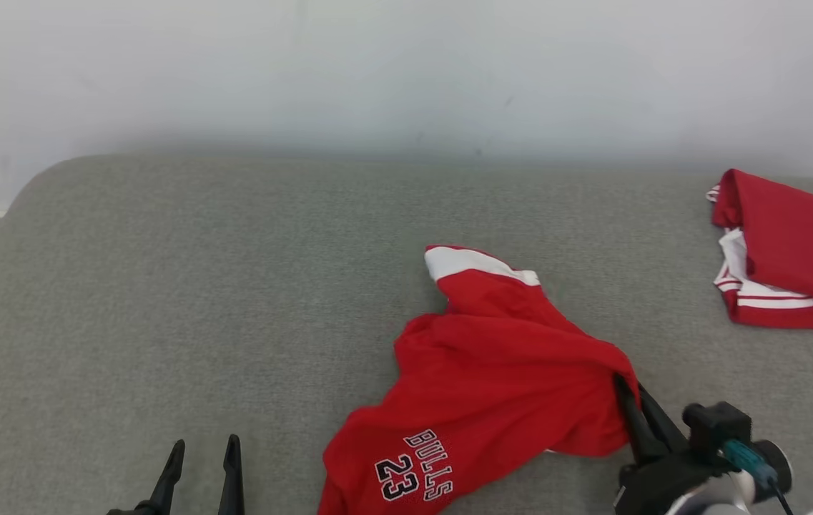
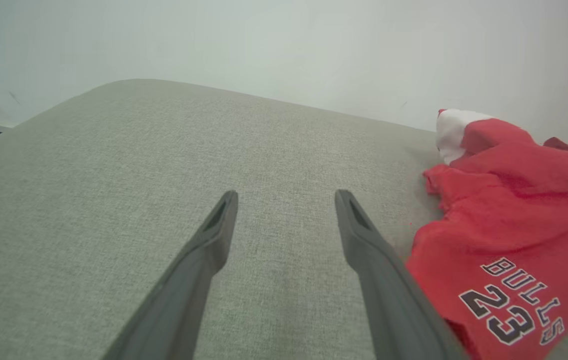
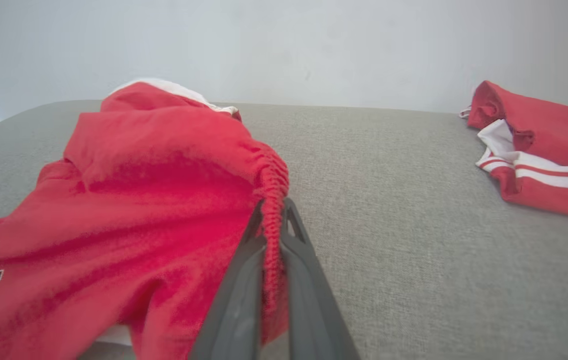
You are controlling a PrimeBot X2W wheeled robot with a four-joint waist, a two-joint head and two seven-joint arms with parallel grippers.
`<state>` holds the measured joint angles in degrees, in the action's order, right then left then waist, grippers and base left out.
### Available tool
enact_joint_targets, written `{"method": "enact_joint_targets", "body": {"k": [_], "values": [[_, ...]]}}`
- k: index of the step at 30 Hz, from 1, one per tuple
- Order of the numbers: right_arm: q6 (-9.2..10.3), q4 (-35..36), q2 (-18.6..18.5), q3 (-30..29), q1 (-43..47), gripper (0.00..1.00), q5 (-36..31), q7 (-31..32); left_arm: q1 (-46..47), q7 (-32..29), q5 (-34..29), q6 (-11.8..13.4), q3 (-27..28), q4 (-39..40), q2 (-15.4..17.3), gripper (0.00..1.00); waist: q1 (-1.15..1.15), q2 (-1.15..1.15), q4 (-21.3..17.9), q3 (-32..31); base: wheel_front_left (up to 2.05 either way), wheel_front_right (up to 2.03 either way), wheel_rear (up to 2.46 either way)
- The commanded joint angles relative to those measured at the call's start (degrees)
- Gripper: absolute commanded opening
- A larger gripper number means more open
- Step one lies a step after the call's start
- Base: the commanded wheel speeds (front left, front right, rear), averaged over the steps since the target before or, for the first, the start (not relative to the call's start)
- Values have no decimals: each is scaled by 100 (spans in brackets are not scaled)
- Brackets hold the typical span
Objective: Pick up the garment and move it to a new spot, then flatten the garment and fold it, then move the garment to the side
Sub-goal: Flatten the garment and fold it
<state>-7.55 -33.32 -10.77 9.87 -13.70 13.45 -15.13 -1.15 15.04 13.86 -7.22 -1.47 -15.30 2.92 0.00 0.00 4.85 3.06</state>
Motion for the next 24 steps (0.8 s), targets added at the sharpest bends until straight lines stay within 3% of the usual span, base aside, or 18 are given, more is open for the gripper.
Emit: {"method": "enact_joint_targets", "body": {"k": [1,8,15,24], "values": [[11,149,-61,-40,183,0,-62,-3,-31,11,40,8,-3,3,-5,100,0,0,-203,-45,0,0,0],[11,967,-319,-381,963,0,-172,40,-41,11,112,49,-84,-14,-5,100,0,0,-393,-55,0,0,0],[11,2090,-263,-445,1443,0,-301,512,-66,12,147,60,-129,-15,-5,100,0,0,-392,-56,0,0,0],[11,2056,-376,-135,953,0,-345,745,44,12,176,63,-271,-62,-5,100,0,0,-87,-71,0,0,0]]}}
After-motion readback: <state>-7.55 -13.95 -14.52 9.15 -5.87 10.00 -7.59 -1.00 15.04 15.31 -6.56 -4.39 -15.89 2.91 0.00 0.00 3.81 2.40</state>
